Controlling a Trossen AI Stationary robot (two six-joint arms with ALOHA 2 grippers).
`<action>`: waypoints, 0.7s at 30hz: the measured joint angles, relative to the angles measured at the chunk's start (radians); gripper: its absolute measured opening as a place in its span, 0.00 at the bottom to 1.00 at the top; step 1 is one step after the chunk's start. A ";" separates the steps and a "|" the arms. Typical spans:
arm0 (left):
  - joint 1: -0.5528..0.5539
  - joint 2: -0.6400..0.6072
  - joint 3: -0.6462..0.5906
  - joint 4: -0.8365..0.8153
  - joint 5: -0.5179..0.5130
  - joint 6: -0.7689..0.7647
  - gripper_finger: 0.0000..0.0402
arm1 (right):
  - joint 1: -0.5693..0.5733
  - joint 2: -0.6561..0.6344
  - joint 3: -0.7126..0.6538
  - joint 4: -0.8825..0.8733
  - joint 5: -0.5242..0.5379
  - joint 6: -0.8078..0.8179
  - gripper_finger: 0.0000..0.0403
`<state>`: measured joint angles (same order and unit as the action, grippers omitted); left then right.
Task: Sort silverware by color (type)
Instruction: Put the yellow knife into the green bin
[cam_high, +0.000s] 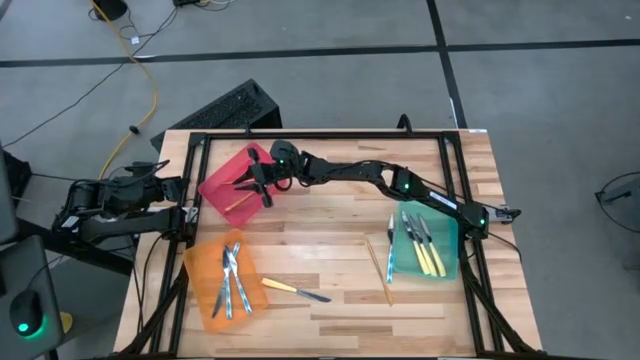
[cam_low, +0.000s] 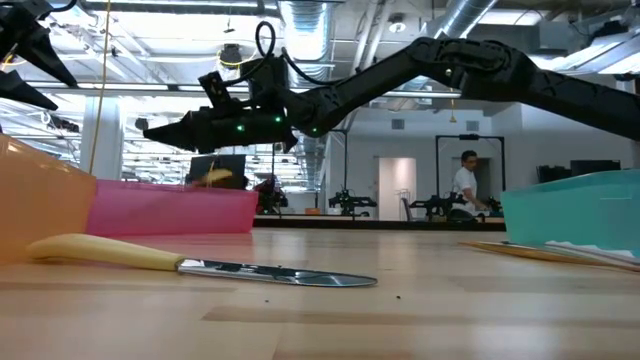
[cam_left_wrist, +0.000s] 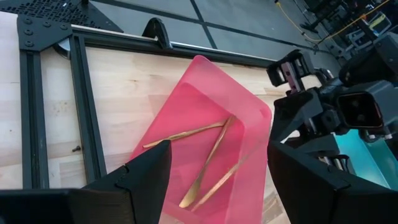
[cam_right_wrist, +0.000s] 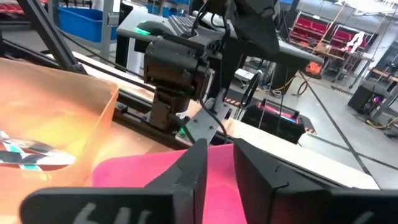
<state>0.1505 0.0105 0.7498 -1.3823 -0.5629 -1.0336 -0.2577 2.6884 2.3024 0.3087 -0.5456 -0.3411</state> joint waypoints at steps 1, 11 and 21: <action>0.000 0.000 0.000 0.000 0.000 0.000 0.61 | 0.000 0.000 0.000 0.003 0.000 -0.001 0.28; 0.000 0.000 0.000 0.000 0.000 0.000 0.61 | -0.014 -0.109 0.000 0.026 0.001 0.095 0.34; 0.000 0.000 0.000 0.000 0.000 0.000 0.61 | -0.017 -0.395 0.001 -0.734 0.122 0.171 0.33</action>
<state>0.1503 0.0105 0.7498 -1.3827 -0.5629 -1.0332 -0.2752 2.2935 2.3029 -0.4256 -0.4238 -0.1699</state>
